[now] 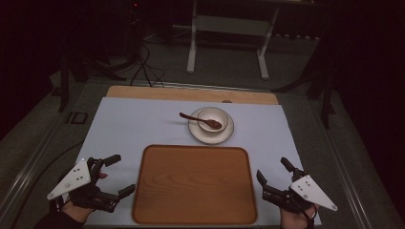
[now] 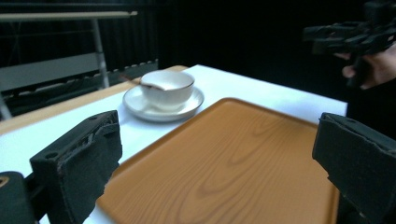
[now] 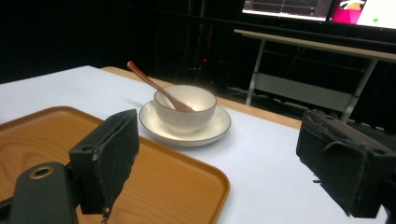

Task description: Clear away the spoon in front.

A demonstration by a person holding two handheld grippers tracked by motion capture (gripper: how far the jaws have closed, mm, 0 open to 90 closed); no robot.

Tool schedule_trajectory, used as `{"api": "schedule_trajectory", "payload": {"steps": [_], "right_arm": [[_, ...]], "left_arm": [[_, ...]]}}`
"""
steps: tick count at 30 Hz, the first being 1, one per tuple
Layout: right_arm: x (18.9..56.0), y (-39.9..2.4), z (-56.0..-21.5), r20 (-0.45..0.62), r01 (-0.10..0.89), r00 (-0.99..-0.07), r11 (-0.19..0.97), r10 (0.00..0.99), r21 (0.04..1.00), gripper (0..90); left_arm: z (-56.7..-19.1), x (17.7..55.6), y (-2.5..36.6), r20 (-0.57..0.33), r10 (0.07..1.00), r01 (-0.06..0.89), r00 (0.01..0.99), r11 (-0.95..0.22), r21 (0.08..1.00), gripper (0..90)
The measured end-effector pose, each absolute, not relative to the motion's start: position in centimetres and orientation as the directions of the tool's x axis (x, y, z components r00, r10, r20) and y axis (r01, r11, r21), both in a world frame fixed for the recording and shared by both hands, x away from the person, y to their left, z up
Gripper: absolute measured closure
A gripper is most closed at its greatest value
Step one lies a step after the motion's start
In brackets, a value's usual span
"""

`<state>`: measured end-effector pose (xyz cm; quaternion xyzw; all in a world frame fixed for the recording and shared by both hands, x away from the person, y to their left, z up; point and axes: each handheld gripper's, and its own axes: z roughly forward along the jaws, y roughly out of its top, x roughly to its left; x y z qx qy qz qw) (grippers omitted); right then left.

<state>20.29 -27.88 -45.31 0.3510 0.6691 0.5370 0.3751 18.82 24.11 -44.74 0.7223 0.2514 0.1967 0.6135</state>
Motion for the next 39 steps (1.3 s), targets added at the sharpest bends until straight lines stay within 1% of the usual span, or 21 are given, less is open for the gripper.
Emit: {"api": "schedule_trajectory", "payload": {"steps": [3, 4, 5, 7, 9, 10, 15, 22, 24, 27, 31, 33, 39], "right_arm": [[20.2, -27.8, -45.2, -0.126, 0.061, -0.47, 0.175, 0.874, 0.983, 12.9], [20.1, -27.7, -45.1, -0.134, 0.051, -0.471, 0.179, 0.872, 0.983, 12.8], [20.1, -27.6, -45.1, -0.134, 0.052, -0.472, 0.179, 0.872, 0.982, 12.8], [20.0, -27.5, -45.0, -0.136, 0.05, -0.473, 0.18, 0.87, 0.982, 12.8], [20.0, -27.5, -44.9, -0.138, 0.047, -0.475, 0.182, 0.869, 0.982, 12.8], [20.0, -27.5, -44.9, -0.138, 0.047, -0.475, 0.182, 0.869, 0.982, 12.8], [19.9, -27.3, -44.8, -0.146, 0.04, -0.477, 0.188, 0.866, 0.981, 12.8], [20.0, -27.2, -44.9, -0.145, 0.048, -0.477, 0.19, 0.867, 0.981, 12.8], [20.0, -27.2, -44.9, -0.145, 0.049, -0.477, 0.191, 0.867, 0.98, 12.8], [20.0, -27.2, -44.9, -0.145, 0.05, -0.478, 0.192, 0.866, 0.98, 12.8], [20.1, -27.2, -44.9, -0.14, 0.051, -0.482, 0.187, 0.865, 0.981, 12.8], [20.1, -27.2, -44.9, -0.137, 0.054, -0.481, 0.185, 0.866, 0.981, 12.8], [20.2, -27.2, -44.9, -0.134, 0.057, -0.486, 0.184, 0.864, 0.981, 12.8]], "left_arm": [[-44.2, 18.8, 23.9, -0.032, 0.595, 0.124, 0.803, -0.114, 0.986, 1.1], [-43.0, 19.3, 23.3, -0.071, 0.549, 0.146, 0.833, -0.095, 0.985, 1.1], [-42.9, 19.6, 23.2, -0.088, 0.535, 0.159, 0.84, -0.087, 0.983, 0.8], [-42.6, 20.4, 22.9, -0.112, 0.527, 0.183, 0.842, -0.086, 0.979, 0.5], [-42.6, 20.4, 22.9, -0.112, 0.527, 0.183, 0.842, -0.086, 0.979, 0.5], [-42.3, 21.2, 22.5, -0.129, 0.517, 0.2, 0.846, -0.085, 0.976, 0.5], [-41.3, 23.1, 21.5, -0.132, 0.529, 0.21, 0.839, -0.09, 0.974, 0.7], [-41.3, 25.7, 20.0, -0.155, 0.545, 0.232, 0.824, -0.075, 0.97, 1.3], [-41.6, 26.7, 19.5, -0.181, 0.538, 0.256, 0.823, -0.067, 0.964, 1.9], [-42.0, 27.7, 18.9, -0.194, 0.54, 0.264, 0.819, -0.054, 0.963, 5.0], [-42.4, 28.9, 18.0, -0.219, 0.55, 0.288, 0.806, -0.041, 0.957, 6.1], [-42.7, 29.6, 17.6, -0.239, 0.554, 0.305, 0.798, -0.029, 0.952, 8.7], [-43.6, 32.0, 16.6, -0.324, 0.581, 0.367, 0.747, 0.047, 0.929, 13.9]]}}
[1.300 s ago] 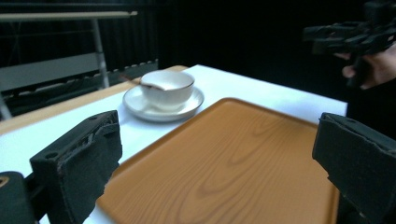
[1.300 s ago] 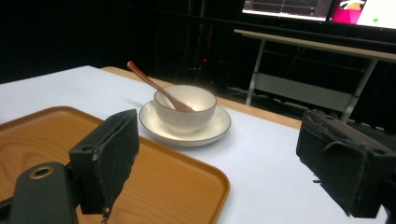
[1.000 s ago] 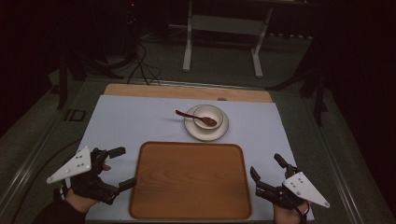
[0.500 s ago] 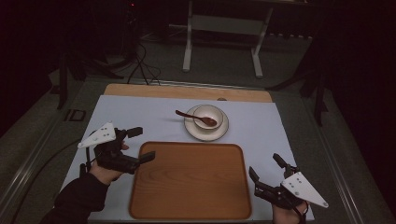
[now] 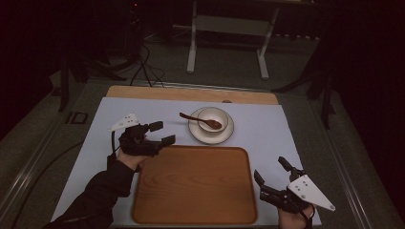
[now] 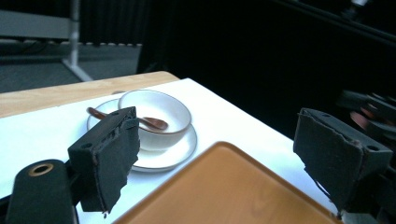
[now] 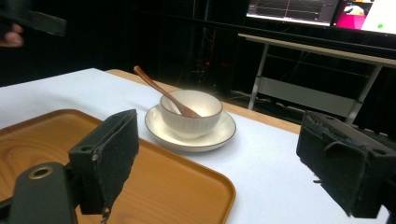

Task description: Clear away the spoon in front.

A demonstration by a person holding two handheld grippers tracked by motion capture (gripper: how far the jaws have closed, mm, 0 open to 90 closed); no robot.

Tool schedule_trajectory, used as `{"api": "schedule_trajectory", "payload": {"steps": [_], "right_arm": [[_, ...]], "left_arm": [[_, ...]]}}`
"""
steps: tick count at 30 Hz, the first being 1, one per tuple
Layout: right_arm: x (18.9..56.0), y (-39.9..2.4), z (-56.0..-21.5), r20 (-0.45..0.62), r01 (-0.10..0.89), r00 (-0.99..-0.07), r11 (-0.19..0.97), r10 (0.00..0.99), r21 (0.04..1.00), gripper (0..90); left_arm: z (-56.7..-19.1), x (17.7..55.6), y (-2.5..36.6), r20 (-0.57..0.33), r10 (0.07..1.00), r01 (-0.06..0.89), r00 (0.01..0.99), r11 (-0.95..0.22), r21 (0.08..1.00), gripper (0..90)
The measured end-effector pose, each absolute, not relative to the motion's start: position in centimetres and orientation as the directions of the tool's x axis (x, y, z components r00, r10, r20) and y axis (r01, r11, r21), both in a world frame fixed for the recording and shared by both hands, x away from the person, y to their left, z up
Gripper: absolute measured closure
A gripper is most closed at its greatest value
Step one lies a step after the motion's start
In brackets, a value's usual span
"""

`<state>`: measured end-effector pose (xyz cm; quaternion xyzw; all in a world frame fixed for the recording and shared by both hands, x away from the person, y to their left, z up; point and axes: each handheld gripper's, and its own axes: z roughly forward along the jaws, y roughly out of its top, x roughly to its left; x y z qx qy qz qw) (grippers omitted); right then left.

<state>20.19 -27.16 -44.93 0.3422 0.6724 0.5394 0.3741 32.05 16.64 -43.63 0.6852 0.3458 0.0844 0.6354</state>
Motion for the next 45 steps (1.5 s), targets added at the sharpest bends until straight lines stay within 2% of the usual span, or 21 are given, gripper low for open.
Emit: {"api": "schedule_trajectory", "payload": {"steps": [9, 20, 25, 32, 37, 45], "right_arm": [[20.3, -27.2, -45.0, -0.135, 0.059, -0.489, 0.187, 0.862, 0.981, 12.8], [20.4, -27.1, -45.2, -0.133, 0.065, -0.497, 0.19, 0.857, 0.98, 12.8], [20.4, -27.1, -45.2, -0.13, 0.068, -0.499, 0.188, 0.857, 0.98, 12.8], [20.5, -27.1, -45.2, -0.125, 0.07, -0.505, 0.185, 0.854, 0.98, 12.8], [20.5, -27.2, -45.2, -0.122, 0.073, -0.506, 0.184, 0.854, 0.98, 12.8], [20.6, -27.5, -45.3, -0.097, 0.08, -0.509, 0.159, 0.856, 0.984, 12.9]], "left_arm": [[-45.6, 35.7, 15.2, -0.48, 0.612, 0.49, 0.629, 0.168, 0.856, 18.2], [-47.2, 38.4, 13.6, -0.622, 0.652, 0.539, 0.434, 0.365, 0.759, 21.0], [-48.2, 38.9, 12.5, -0.69, 0.635, 0.536, 0.348, 0.469, 0.702, 23.2], [-49.5, 39.5, 10.9, -0.75, 0.601, 0.519, 0.276, 0.563, 0.643, 25.3], [-50.1, 39.8, 9.9, -0.782, 0.568, 0.495, 0.256, 0.618, 0.611, 34.0], [-50.9, 40.2, 8.7, -0.791, 0.584, 0.469, 0.185, 0.655, 0.593, 46.3]]}}
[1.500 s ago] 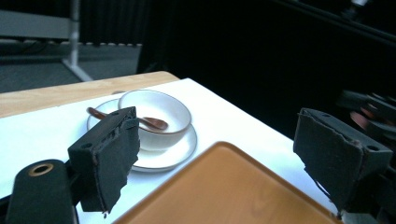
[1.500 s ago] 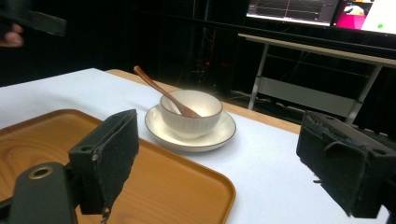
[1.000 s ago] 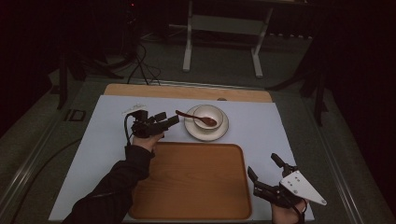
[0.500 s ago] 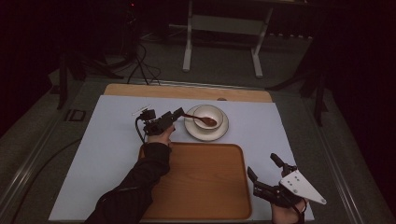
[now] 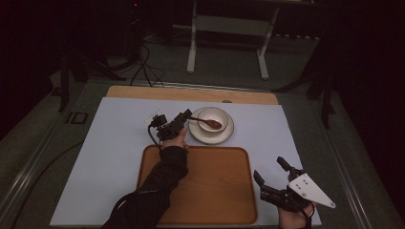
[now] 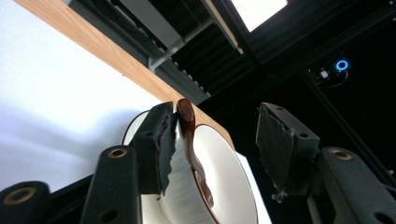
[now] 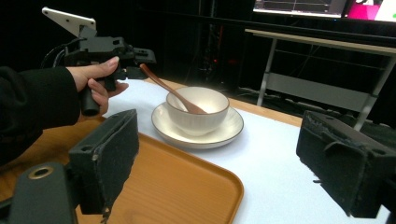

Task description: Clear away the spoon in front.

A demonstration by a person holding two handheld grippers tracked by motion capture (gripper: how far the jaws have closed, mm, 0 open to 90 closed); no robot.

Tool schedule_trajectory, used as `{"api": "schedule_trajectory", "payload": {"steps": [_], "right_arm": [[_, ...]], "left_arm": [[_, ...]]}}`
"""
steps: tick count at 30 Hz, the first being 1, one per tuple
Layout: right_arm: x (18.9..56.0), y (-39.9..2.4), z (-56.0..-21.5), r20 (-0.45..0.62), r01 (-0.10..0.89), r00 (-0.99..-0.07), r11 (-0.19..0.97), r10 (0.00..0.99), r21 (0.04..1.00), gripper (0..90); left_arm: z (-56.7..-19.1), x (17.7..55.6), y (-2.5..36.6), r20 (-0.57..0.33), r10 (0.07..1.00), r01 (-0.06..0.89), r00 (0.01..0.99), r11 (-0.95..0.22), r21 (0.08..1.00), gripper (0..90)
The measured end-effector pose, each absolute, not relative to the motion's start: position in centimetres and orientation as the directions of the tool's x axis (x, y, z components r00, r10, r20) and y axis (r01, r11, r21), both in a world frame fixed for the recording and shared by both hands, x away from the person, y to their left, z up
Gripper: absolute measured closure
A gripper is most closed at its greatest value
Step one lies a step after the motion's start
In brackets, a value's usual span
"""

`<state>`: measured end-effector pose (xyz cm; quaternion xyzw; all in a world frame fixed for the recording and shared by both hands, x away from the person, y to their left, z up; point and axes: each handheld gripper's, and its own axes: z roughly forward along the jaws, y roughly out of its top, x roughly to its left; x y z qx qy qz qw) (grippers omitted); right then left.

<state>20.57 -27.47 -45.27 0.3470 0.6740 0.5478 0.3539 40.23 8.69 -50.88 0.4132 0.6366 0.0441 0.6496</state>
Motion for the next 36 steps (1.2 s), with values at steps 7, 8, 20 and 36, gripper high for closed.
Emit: {"api": "schedule_trajectory", "payload": {"steps": [7, 8, 20, 36], "right_arm": [[20.7, -27.5, -45.4, -0.092, 0.09, -0.519, 0.161, 0.85, 0.983, 12.9], [20.7, -27.5, -45.4, -0.092, 0.09, -0.519, 0.161, 0.85, 0.983, 12.9], [20.8, -27.5, -45.4, -0.086, 0.091, -0.522, 0.156, 0.849, 0.984, 12.9], [20.6, -27.6, -45.3, -0.093, 0.083, -0.513, 0.157, 0.854, 0.984, 12.9]], "left_arm": [[-51.6, 40.9, 8.0, -0.818, 0.56, 0.457, 0.129, 0.699, 0.55, 56.8], [-51.6, 40.9, 8.0, -0.818, 0.56, 0.457, 0.129, 0.699, 0.55, 59.0], [-51.6, 41.3, 7.5, -0.831, 0.549, 0.438, 0.093, 0.727, 0.529, 80.5], [-49.0, 41.2, 8.6, -0.765, 0.611, 0.394, 0.204, 0.664, 0.636, 83.8]]}}
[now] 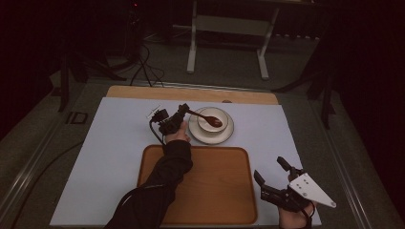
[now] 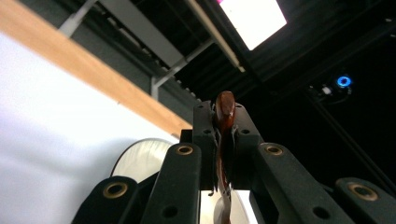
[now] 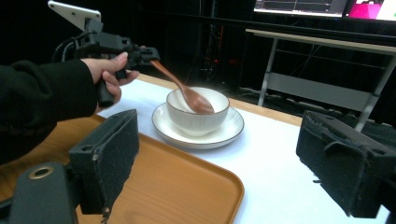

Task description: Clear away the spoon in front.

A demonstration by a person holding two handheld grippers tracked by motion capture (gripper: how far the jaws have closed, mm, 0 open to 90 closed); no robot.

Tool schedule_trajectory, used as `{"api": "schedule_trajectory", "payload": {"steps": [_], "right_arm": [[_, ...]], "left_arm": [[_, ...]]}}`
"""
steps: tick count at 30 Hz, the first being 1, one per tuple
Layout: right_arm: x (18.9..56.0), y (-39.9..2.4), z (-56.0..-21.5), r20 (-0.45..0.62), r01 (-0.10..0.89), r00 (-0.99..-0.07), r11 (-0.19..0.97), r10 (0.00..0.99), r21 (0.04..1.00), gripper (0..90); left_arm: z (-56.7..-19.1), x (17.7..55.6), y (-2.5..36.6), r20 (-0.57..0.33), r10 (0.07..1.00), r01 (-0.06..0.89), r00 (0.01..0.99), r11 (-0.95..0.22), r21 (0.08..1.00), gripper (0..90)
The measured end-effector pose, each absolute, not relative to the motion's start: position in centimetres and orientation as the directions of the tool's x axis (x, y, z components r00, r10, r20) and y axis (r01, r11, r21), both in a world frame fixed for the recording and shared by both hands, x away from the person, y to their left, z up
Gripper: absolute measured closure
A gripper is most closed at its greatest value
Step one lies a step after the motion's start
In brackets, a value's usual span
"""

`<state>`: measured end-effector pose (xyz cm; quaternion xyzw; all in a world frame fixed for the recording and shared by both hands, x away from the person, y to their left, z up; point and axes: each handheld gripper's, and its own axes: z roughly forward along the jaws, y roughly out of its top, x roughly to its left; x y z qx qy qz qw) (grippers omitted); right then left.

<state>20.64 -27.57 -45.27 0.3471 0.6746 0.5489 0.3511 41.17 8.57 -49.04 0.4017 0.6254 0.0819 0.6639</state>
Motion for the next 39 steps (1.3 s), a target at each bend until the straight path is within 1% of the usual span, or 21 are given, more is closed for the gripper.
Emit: {"api": "schedule_trajectory", "payload": {"steps": [8, 16, 20, 23, 26, 28, 29, 30, 39], "right_arm": [[20.7, -27.4, -45.3, -0.091, 0.088, -0.515, 0.158, 0.852, 0.984, 12.9], [20.7, -27.3, -45.3, -0.093, 0.09, -0.515, 0.162, 0.852, 0.983, 12.9], [20.5, -27.3, -45.3, -0.097, 0.082, -0.516, 0.161, 0.851, 0.983, 12.9], [20.4, -27.3, -45.1, -0.096, 0.074, -0.519, 0.156, 0.849, 0.985, 12.9], [20.4, -27.2, -45.1, -0.097, 0.072, -0.522, 0.158, 0.847, 0.985, 12.9], [20.4, -27.2, -45.1, -0.098, 0.072, -0.522, 0.159, 0.847, 0.985, 12.9], [20.3, -27.1, -45.1, -0.109, 0.068, -0.521, 0.168, 0.847, 0.983, 12.9], [20.3, -27.1, -45.1, -0.109, 0.068, -0.522, 0.168, 0.846, 0.983, 12.9], [20.4, -26.8, -45.1, -0.108, 0.074, -0.53, 0.173, 0.841, 0.982, 12.9]], "left_arm": [[-46.5, 41.0, 10.3, -0.722, 0.644, 0.384, 0.255, 0.618, 0.687, 84.0], [-44.1, 40.6, 11.9, -0.68, 0.664, 0.442, 0.312, 0.532, 0.722, 83.9], [-42.6, 40.4, 13.2, -0.656, 0.656, 0.48, 0.373, 0.469, 0.742, 83.9], [-41.8, 39.9, 14.2, -0.634, 0.662, 0.494, 0.4, 0.427, 0.757, 83.9], [-40.9, 39.1, 15.5, -0.594, 0.679, 0.495, 0.43, 0.374, 0.785, 83.9], [-40.7, 38.9, 15.8, -0.589, 0.68, 0.493, 0.437, 0.367, 0.789, 83.9], [-40.2, 38.2, 16.7, -0.57, 0.679, 0.491, 0.462, 0.34, 0.802, 83.9], [-40.0, 38.0, 17.0, -0.57, 0.673, 0.497, 0.471, 0.331, 0.802, 83.9], [-38.6, 36.5, 18.2, -0.522, 0.672, 0.519, 0.526, 0.234, 0.822, 84.0]]}}
